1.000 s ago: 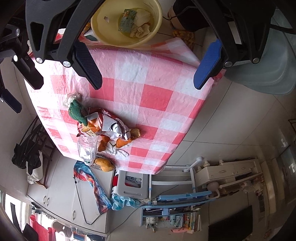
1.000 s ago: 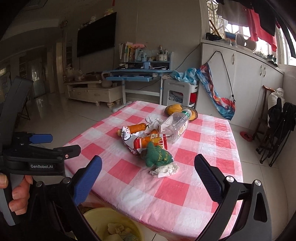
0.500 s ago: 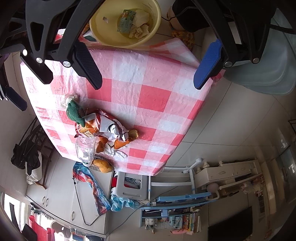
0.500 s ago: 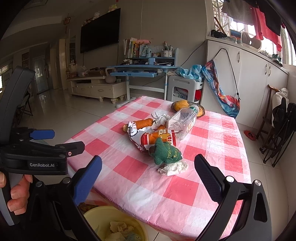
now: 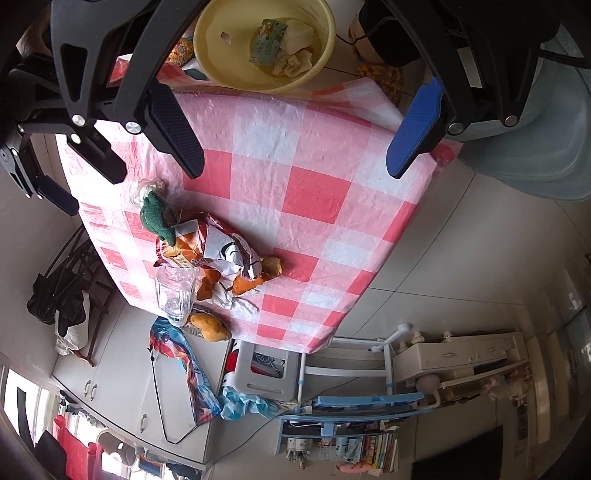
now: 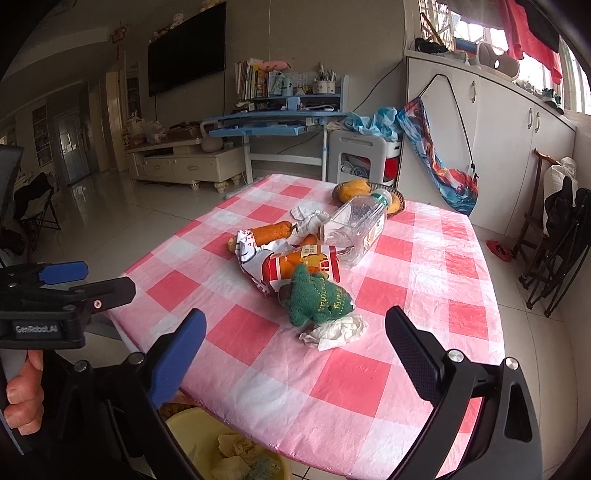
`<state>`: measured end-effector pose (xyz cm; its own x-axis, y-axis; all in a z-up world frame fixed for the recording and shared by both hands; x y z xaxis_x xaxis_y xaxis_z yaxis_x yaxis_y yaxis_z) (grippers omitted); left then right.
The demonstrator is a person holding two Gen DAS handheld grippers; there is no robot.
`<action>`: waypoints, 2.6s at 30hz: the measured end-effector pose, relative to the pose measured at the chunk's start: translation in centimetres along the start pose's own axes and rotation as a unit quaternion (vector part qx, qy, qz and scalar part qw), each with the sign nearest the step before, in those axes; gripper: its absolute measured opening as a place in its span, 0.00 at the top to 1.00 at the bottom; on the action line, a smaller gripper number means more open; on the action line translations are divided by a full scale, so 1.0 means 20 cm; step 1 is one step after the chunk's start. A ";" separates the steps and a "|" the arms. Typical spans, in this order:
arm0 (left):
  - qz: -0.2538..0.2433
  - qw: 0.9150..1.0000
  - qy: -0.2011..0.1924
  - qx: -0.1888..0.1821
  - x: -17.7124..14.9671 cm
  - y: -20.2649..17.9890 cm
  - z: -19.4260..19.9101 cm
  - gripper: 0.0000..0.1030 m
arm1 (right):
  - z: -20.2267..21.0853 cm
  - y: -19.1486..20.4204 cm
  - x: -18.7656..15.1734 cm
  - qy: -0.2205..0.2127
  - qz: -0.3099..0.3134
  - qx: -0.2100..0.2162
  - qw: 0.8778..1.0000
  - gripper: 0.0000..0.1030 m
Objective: Collect trash
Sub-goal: 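Move the right tool toward the green plush toy on the table, then grasp the green plush toy with the right tool while the left grasps the white wrapper, then carry plush and wrapper over the yellow basin and open both tools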
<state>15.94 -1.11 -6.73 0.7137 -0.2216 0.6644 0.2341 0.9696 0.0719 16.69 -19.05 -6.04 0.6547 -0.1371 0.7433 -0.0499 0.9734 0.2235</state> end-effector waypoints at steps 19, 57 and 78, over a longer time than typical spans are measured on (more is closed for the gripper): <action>0.081 0.994 0.031 -0.061 0.23 -0.06 -0.31 0.07 | -0.33 -0.20 0.03 0.114 -0.055 0.048 0.991 0.63; 0.151 0.984 -0.010 -0.091 0.16 0.17 -0.16 0.88 | 0.10 0.02 -0.18 0.095 -0.100 0.193 0.972 0.77; -0.061 0.995 0.059 -0.057 -0.38 -0.18 0.11 0.77 | 0.25 -0.08 -0.35 0.059 -0.165 0.125 0.977 0.45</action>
<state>8.18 -2.76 -10.53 0.7467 -0.3539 0.5632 0.3924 0.9180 0.0565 8.39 -20.53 -8.41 0.7482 -0.3986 0.5304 0.0055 0.8031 0.5958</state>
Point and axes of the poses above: each gripper's, at about its wrist camera, not at the fingertips, and z roughly against the way its jaws point, y to its left, x to its top, the point moved 8 cm from there along -z, roughly the way its jaws point, and after that the axes turned 15 degrees about -z, right-handed, at the moved point
